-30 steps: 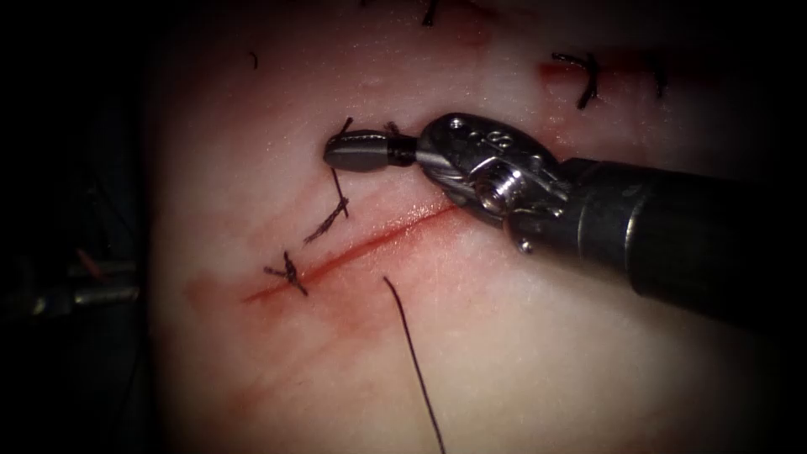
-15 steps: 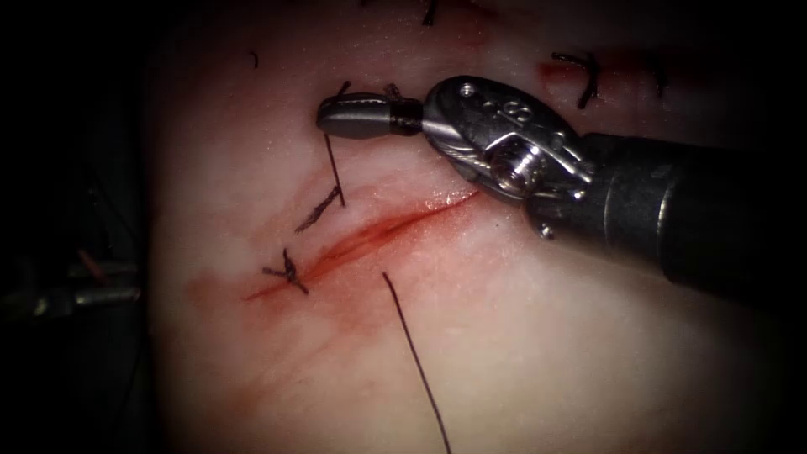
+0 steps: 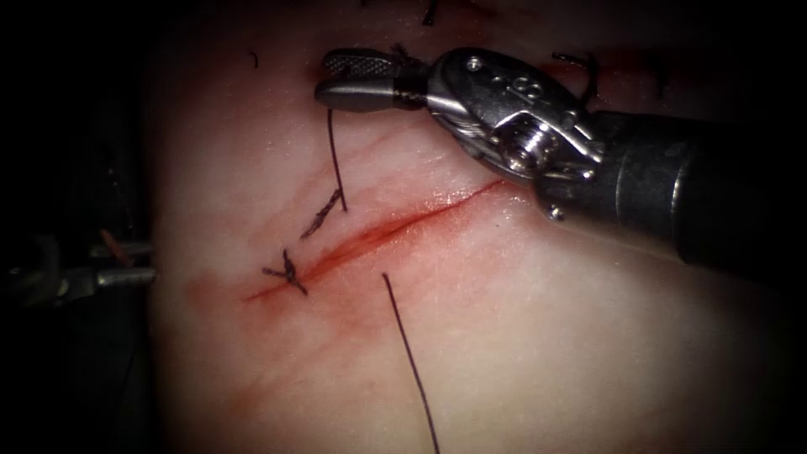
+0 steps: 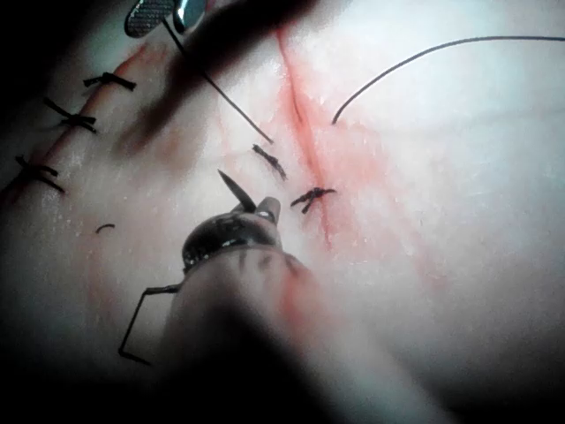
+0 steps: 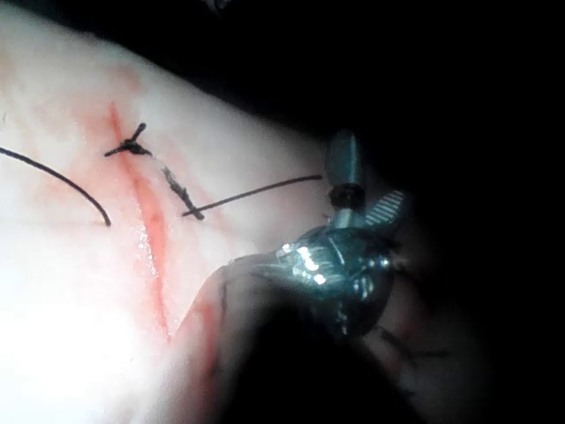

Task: Wound Closure
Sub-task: Use the right hand to adjust the suture tail, then with the left hand, set the needle down.

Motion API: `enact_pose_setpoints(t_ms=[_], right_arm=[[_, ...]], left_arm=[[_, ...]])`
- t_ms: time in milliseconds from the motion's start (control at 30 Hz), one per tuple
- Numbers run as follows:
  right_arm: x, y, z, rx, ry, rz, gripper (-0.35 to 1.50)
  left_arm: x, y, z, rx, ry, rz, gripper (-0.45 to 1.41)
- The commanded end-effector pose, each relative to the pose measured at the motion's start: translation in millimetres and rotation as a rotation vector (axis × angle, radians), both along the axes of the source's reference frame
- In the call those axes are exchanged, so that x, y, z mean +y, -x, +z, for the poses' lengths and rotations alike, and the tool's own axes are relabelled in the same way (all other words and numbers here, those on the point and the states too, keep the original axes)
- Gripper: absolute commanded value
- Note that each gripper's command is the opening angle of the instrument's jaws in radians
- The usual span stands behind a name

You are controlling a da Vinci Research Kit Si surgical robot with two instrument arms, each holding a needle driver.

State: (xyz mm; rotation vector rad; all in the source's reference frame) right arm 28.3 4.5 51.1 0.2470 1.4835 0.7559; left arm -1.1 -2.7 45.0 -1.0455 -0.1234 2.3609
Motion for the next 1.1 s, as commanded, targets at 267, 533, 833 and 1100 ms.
enact_pose_setpoints(t_ms=[267, 533, 833, 1100], right_arm=[[4.2, 7.6, -4.0, -0.039, 0.104, -0.032, 1.46], [4.3, 10.0, -2.7, -0.074, 0.118, -0.006, 1.46], [3.5, 9.4, -1.8, -0.087, 0.135, -0.009, 1.45], [2.9, 8.7, -1.1, -0.088, 0.127, -0.009, 1.45]], left_arm=[[11.2, 8.0, 0.8, 0.061, 0.136, 0.037, -0.15], [14.5, 11.4, 7.3, 0.127, 0.162, 0.089, -0.1], [14.1, 12.9, 12.4, 0.153, 0.113, 0.103, 0.68], [17.0, 13.4, 8.1, 0.085, 0.155, 0.008, 0.79]])
